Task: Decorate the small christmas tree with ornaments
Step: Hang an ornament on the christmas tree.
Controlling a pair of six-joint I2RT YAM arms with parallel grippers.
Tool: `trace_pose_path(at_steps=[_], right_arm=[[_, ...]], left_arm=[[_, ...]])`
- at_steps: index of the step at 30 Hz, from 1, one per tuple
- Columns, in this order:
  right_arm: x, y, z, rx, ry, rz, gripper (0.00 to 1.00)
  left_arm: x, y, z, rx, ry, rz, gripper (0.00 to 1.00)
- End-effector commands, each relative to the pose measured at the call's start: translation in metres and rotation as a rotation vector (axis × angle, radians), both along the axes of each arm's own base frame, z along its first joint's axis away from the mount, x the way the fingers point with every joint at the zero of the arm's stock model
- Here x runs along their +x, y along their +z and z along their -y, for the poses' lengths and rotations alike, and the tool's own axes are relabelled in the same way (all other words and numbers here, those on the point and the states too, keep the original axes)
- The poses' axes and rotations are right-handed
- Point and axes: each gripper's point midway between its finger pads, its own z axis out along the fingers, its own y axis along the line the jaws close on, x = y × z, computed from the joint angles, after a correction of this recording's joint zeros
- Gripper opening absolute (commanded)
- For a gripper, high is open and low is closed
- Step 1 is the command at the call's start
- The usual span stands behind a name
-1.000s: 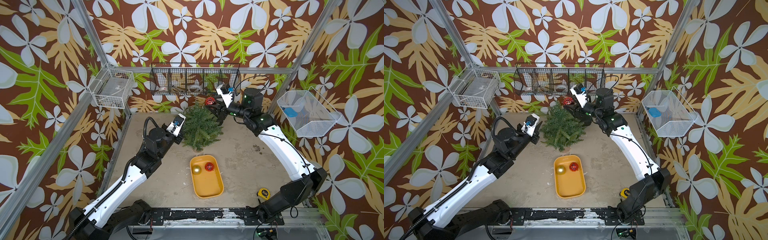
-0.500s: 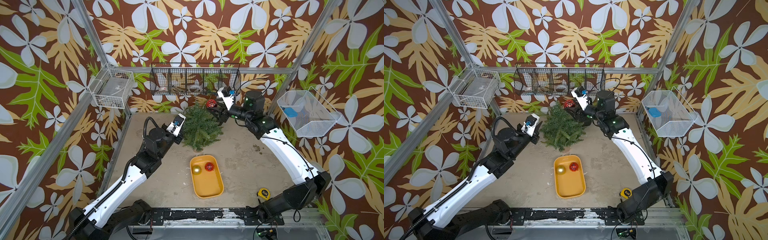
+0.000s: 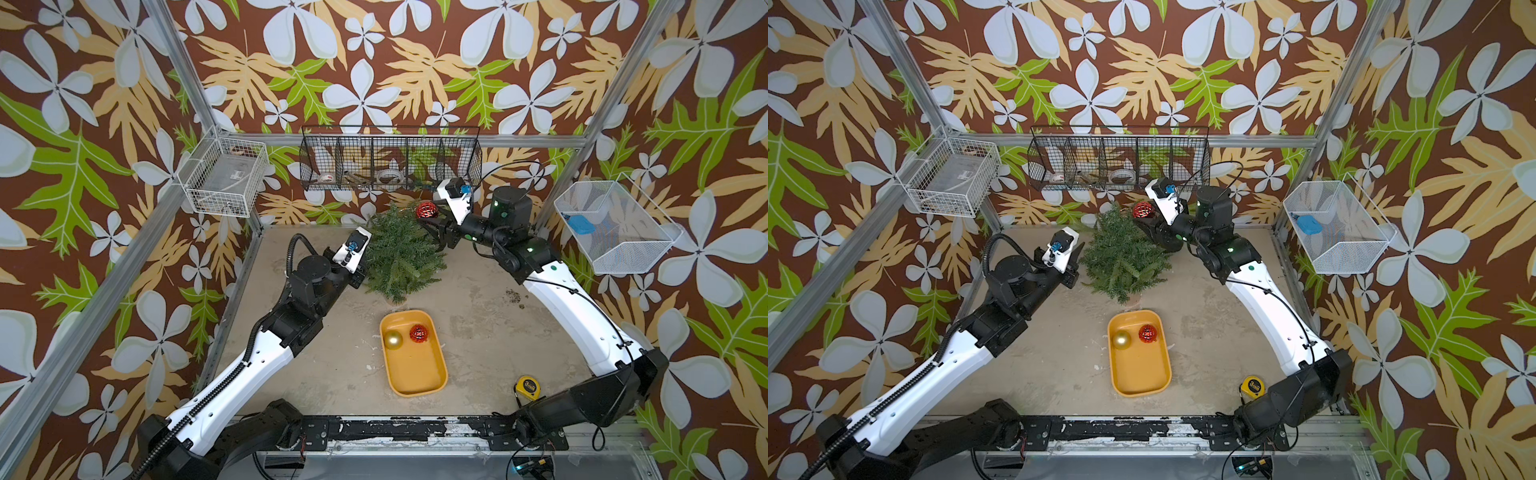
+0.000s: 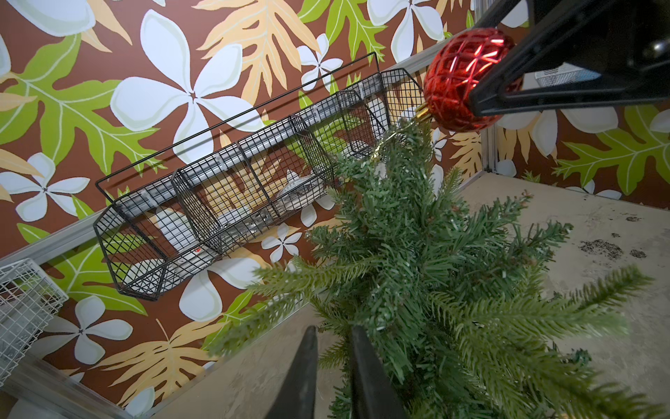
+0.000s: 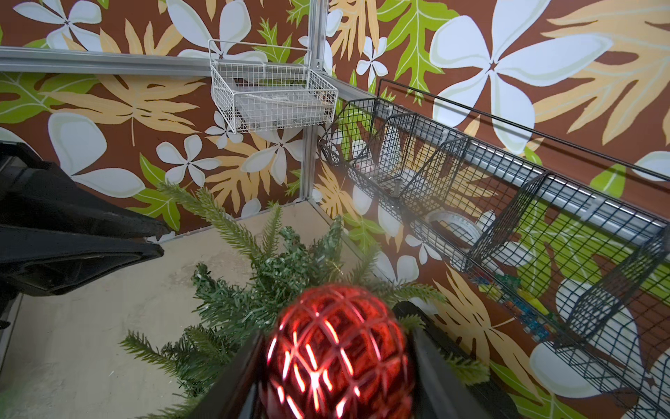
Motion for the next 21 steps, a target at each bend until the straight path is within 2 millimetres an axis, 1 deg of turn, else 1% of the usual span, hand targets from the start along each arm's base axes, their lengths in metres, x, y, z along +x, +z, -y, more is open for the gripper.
trace_pose_path(at_steps=[1, 8, 15, 21], right_arm=[[0.001, 0.006, 0.002, 0.006, -0.016, 0.026, 0.46], [0.000, -0.002, 0.001, -0.004, -0.011, 0.009, 0.46], [0.002, -0.018, 0.001, -0.021, -0.011, -0.023, 0.46], [-0.001, -0.022, 0.005, -0.031, -0.025, -0.021, 0.46]], left_arm=[[0.000, 0.004, -0.001, -0.009, 0.004, 0.010, 0.19], [0.000, 0.005, -0.002, -0.009, 0.004, 0.012, 0.19], [-0.001, 0.005, -0.002, -0.009, 0.006, 0.013, 0.19], [0.000, 0.005, -0.003, -0.007, 0.008, 0.013, 0.19]])
